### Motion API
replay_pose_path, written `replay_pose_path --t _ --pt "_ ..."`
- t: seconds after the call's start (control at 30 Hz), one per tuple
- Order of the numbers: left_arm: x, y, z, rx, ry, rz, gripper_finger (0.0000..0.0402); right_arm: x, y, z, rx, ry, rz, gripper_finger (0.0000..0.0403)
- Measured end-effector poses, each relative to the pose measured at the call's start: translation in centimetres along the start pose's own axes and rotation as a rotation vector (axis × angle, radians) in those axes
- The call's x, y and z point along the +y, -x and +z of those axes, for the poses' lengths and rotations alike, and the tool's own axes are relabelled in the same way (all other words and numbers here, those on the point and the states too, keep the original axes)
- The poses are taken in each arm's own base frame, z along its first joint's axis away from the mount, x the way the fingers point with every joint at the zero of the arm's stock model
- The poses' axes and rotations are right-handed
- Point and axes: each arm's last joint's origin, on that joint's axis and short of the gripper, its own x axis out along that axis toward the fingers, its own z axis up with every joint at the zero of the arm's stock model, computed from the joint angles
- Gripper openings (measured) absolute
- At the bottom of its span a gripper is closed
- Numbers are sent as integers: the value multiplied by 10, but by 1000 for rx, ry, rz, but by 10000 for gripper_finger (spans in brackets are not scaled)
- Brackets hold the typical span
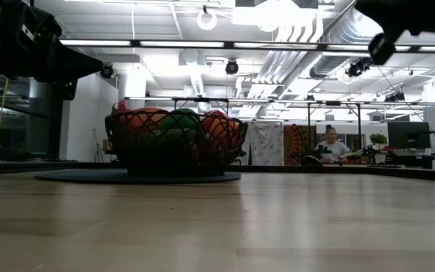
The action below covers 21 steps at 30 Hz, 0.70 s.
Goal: Build produce basket
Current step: Return to Home Position
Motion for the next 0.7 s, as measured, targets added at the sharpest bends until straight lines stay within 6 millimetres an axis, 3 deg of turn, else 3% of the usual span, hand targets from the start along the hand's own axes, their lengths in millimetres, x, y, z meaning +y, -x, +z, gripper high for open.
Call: replay_pose_path --t 0.17,0.43,0.7 --pt "0 0 0 0 0 0 5 -12 11 -24 -46 -23 21 4" --pt "0 0 0 0 0 0 5 -22 19 -44 -110 21 5 1" --pt "0 0 0 0 0 -2 5 -29 18 -57 20 140 -90 0"
